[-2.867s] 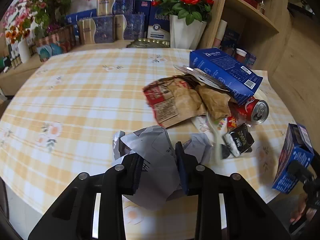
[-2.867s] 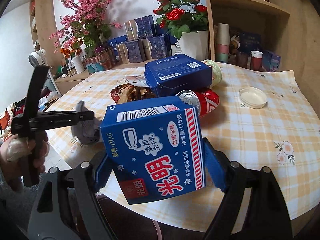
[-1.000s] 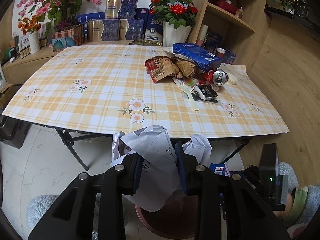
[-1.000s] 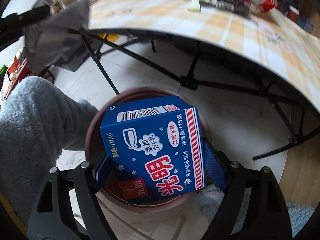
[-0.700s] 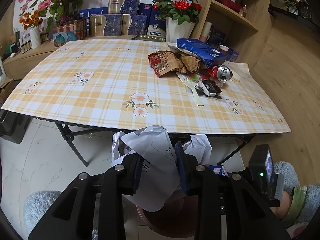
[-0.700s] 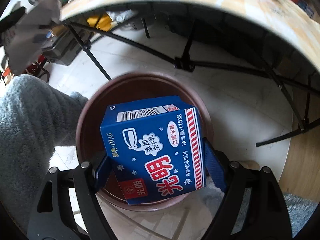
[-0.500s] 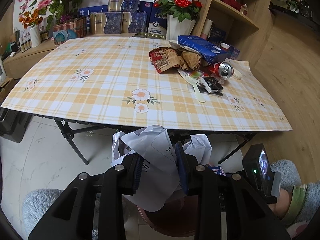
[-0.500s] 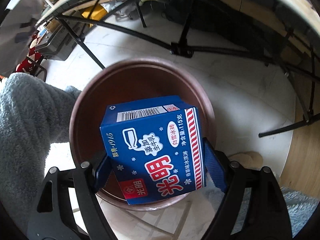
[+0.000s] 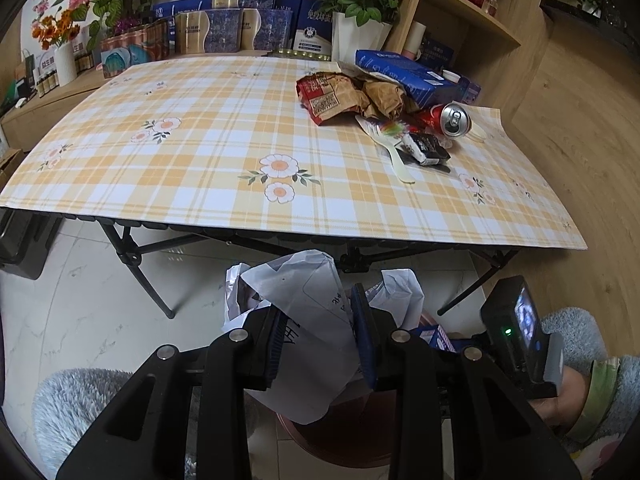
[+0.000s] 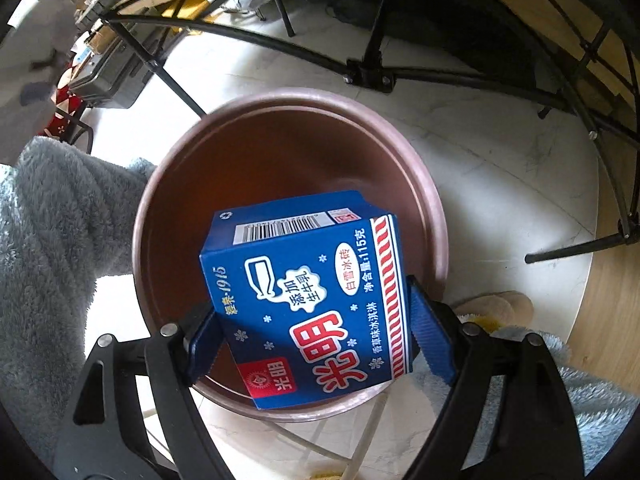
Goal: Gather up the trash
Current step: 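Open the right gripper over the brown bin while the left gripper lowers the paper into it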
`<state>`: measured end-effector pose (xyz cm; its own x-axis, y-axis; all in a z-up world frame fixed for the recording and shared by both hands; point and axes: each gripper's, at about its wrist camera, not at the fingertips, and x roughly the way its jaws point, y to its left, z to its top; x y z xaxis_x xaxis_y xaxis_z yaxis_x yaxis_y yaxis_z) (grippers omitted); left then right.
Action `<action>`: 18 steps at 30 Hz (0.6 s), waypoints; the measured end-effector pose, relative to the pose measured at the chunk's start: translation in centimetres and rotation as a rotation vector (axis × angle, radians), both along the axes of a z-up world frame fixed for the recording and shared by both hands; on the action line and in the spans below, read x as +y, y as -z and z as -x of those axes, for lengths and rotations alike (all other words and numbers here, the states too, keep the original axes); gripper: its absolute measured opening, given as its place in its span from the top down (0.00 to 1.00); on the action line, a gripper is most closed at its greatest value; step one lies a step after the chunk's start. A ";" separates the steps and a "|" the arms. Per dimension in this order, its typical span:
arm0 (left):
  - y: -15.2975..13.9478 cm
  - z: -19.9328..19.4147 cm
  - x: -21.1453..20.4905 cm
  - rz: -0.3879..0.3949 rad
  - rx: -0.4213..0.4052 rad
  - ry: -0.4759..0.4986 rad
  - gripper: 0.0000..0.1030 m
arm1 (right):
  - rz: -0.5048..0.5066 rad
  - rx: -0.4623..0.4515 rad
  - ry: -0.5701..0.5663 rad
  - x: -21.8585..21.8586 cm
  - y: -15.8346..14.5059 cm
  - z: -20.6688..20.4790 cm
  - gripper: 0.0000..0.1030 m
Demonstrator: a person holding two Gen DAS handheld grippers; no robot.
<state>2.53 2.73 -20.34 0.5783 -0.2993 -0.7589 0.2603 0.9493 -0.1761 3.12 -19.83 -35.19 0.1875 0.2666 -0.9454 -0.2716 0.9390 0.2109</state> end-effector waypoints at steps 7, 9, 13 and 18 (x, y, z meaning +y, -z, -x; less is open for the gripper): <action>0.6 -0.1 -0.4 -0.004 0.006 0.016 0.70 | -0.002 -0.133 0.033 -0.8 -3.0 0.6 0.09; 0.8 0.0 -0.4 -0.001 0.007 0.020 0.70 | 0.000 -0.204 0.060 -1.4 -4.6 0.9 0.08; 1.8 -0.2 -1.0 -0.007 0.037 0.042 0.70 | -0.018 -0.318 0.130 -3.0 -7.0 1.4 0.06; 3.7 -0.8 -2.0 0.006 0.104 0.087 0.70 | -0.005 -0.335 0.209 -4.5 -7.1 1.0 0.06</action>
